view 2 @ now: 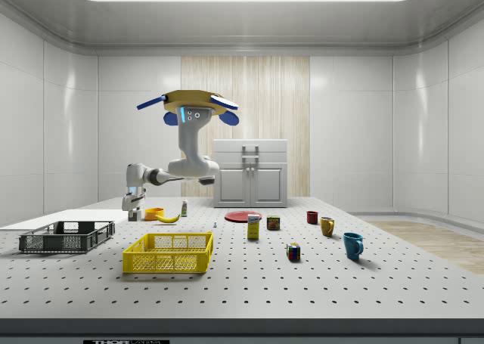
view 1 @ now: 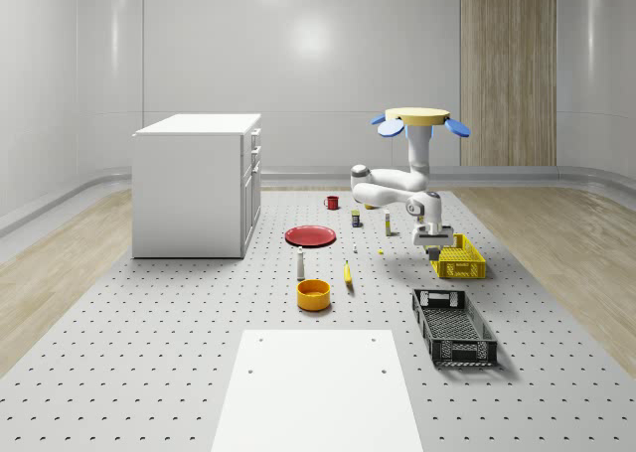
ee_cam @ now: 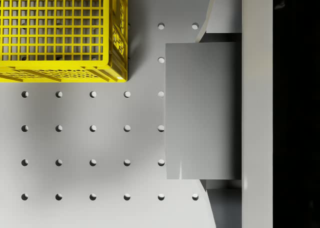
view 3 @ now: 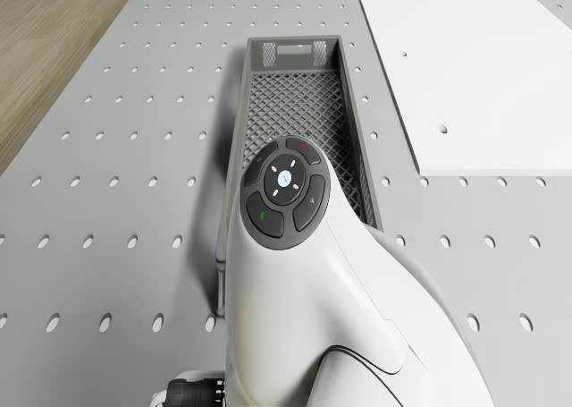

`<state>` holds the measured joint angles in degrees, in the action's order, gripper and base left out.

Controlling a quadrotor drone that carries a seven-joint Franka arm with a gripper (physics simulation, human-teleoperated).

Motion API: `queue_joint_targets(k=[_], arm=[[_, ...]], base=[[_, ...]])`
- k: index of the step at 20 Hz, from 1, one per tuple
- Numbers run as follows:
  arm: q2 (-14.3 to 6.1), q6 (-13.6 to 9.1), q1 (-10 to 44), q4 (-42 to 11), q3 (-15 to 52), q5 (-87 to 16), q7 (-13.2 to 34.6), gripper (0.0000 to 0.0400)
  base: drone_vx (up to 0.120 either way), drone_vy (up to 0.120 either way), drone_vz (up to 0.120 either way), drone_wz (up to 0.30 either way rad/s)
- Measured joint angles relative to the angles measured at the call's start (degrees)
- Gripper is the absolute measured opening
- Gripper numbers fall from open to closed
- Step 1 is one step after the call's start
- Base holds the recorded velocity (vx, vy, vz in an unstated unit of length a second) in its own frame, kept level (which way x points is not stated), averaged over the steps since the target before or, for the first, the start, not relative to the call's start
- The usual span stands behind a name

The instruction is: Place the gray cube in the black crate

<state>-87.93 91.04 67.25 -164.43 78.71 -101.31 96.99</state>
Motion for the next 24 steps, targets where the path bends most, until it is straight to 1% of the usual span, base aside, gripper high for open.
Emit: queue_joint_targets(k=[16, 19, 24], arm=[[-0.7, 0.66, 0.15, 0.03, 0.1, 0.28, 0.11, 0.025], [-0.81, 0.76, 0.17, 0.03, 0.11, 0.33, 0.13, 0.025], [-0.98, 0.92, 0.2, 0.04, 0.14, 0.39, 0.15, 0.025]], base=[[0.12, 0.0, 0.0, 0.0], [0.12, -0.08, 0.0, 0.0], [0.12, 0.0, 0.0, 0.0]])
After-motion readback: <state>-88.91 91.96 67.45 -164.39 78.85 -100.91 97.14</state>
